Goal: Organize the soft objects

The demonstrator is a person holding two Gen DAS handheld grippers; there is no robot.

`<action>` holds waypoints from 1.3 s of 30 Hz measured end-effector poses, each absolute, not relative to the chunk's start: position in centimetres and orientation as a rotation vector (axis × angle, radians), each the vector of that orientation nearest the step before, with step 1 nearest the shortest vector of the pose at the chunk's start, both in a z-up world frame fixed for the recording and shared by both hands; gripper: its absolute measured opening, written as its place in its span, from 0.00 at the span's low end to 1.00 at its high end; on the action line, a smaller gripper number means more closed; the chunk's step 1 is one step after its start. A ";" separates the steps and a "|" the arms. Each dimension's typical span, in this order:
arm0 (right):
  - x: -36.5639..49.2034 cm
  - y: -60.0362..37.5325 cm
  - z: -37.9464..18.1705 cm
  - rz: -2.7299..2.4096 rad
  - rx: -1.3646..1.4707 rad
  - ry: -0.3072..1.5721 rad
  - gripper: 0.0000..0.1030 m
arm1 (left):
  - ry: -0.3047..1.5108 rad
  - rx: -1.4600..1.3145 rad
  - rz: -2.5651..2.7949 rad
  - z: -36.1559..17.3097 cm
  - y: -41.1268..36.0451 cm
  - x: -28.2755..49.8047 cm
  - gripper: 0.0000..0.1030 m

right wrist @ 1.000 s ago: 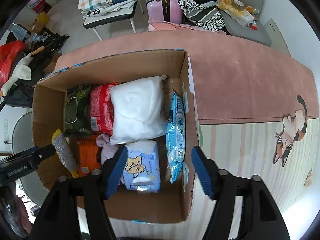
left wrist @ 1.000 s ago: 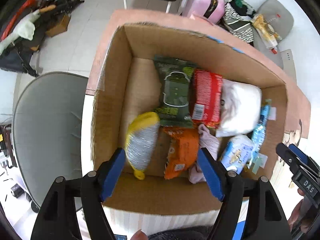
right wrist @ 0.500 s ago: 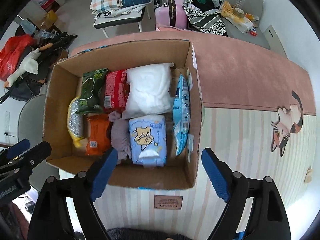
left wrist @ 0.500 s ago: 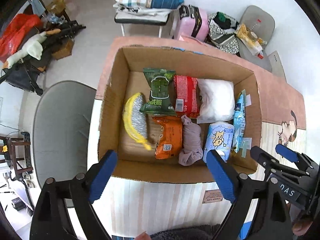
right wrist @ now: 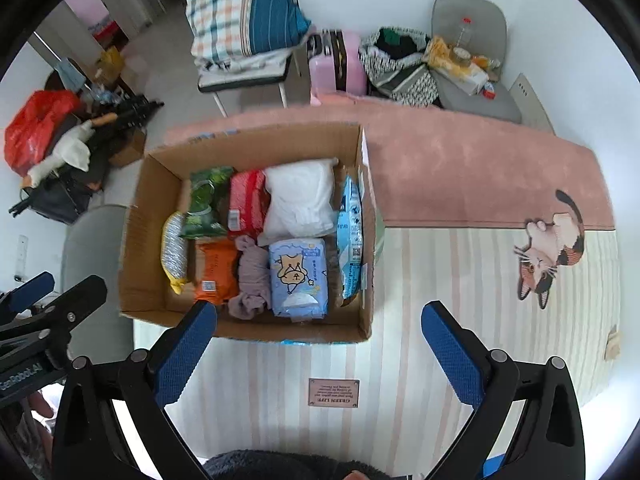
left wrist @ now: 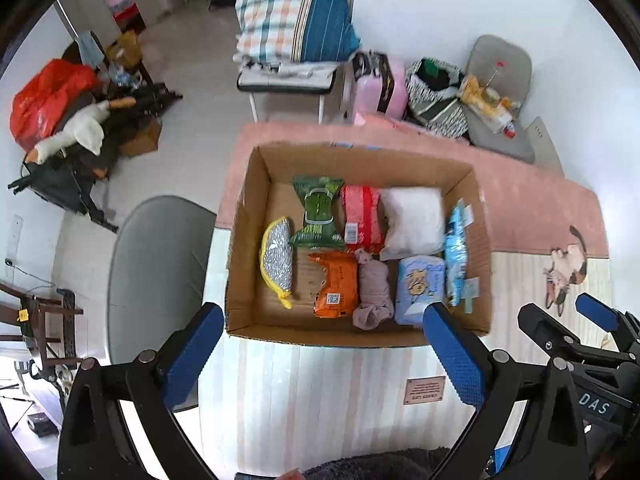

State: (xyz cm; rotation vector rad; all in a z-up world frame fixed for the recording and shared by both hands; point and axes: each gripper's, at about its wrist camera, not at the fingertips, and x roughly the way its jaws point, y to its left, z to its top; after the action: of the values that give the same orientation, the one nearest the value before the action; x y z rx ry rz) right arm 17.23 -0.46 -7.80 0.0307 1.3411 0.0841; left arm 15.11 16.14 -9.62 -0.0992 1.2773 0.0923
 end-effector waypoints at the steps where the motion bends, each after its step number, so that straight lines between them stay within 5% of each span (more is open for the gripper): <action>1: 16.9 -0.5 -7.0 0.086 0.031 1.329 1.00 | 1.266 -0.099 0.092 -8.9 16.0 14.8 0.99; 20: 7.0 -2.0 9.4 0.119 0.022 1.056 1.00 | 1.033 -0.076 0.073 3.8 13.6 6.3 0.99; 39: 5.4 -1.4 10.4 0.074 -0.031 1.020 1.00 | 1.036 -0.072 0.132 3.3 13.7 4.1 0.99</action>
State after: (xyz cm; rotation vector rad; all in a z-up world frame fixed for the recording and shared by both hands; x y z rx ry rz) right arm 5.36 -1.44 10.45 -0.0306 1.0197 0.0738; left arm 4.07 13.70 3.28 -0.0725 1.0356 0.1319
